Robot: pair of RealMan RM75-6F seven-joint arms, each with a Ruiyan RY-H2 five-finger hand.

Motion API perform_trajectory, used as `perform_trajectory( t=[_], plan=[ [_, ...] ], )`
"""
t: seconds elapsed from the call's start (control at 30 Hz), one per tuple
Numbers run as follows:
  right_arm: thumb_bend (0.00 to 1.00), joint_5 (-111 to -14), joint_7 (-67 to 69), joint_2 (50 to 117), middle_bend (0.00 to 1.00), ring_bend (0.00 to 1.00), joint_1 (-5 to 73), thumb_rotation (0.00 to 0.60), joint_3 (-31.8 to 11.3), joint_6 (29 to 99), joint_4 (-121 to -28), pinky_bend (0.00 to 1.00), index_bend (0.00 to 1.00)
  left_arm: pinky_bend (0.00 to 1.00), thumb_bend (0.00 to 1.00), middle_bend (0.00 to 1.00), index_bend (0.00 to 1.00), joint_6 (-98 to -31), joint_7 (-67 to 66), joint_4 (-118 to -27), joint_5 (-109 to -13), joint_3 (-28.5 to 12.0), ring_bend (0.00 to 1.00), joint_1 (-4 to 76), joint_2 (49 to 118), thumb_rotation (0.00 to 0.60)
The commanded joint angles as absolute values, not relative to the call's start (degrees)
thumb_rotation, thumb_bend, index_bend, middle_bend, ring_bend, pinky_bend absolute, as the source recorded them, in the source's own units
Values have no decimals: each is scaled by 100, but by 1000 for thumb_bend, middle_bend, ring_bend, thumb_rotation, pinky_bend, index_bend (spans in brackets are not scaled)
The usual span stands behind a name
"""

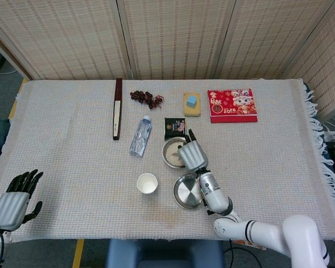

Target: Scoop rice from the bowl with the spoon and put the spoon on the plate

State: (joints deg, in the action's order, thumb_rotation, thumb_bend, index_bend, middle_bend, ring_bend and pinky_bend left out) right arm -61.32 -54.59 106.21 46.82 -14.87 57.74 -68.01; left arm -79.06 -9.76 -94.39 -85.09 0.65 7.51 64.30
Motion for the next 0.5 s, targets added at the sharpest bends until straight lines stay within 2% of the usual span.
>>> perform_trajectory(
  t=[0.03,0.2,0.5],
  plan=[
    [362,-5938,-5226,10439,567,201,4593,600,-1587,5789,-7063,109,809,94,417,0,0,-7900,-998,-9451,-8499,61,0,754,6434,600],
    [362,-5627,-4874,10230,567,201,4481,600,-1656,5719,-7304,109,809,94,417,0,0,-7898,-1005,-9435,-8495,63,0,753,6443,600],
    [362,-5140,-4591,10142,567,201,4545,600,-1646,5451,-7214,109,809,94,417,0,0,-7891,-1064,-9444,-8486,68,0,752,6460,600]
  ],
)
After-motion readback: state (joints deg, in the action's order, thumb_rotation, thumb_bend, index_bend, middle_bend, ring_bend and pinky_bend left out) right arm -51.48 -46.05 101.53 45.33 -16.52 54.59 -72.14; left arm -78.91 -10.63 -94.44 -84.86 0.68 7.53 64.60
